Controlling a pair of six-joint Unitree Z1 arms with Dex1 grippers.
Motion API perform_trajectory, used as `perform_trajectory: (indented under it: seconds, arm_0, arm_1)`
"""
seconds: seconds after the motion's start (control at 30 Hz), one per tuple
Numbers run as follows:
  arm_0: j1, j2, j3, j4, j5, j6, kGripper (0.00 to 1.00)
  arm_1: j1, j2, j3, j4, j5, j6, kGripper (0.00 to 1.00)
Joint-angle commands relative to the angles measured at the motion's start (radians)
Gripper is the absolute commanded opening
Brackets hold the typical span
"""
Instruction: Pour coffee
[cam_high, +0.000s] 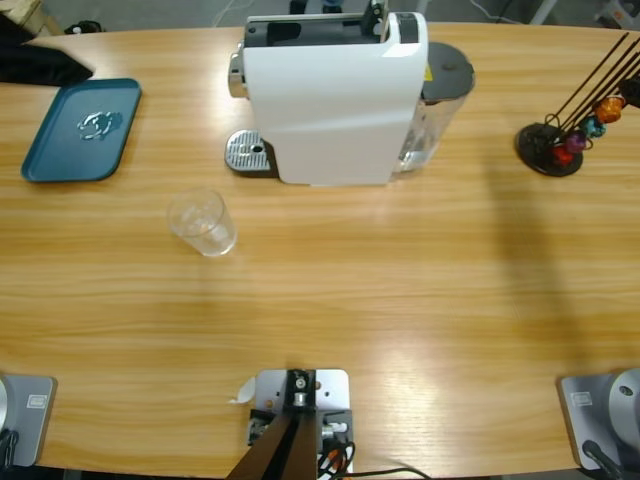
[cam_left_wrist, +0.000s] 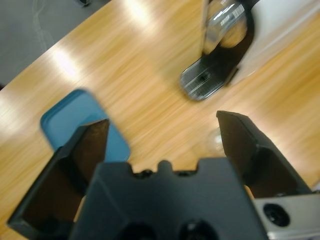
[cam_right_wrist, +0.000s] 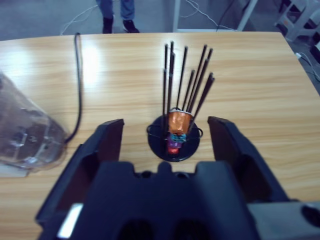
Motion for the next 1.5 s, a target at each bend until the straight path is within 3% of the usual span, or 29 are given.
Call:
perform_trajectory:
  seconds: [0.03, 0.47, 1.5]
  arm_0:
    - [-0.021, 0.011, 0.087, 0.022, 0.088, 0.009, 0.996]
    - [-0.047, 0.011, 0.081, 0.013, 0.088, -0.002, 0.996]
    - [-0.058, 0.024, 0.090, 0.009, 0.088, -0.016, 0.996]
  arm_1:
    - [-0.011, 0.043, 0.123, -0.105, -0.037, 0.035, 0.665]
    - [-0.011, 0.256, 0.201, -0.379, -0.016, 0.053, 0.669]
    - [-0.056, 0.268, 0.194, -0.388, -0.023, 0.022, 0.628]
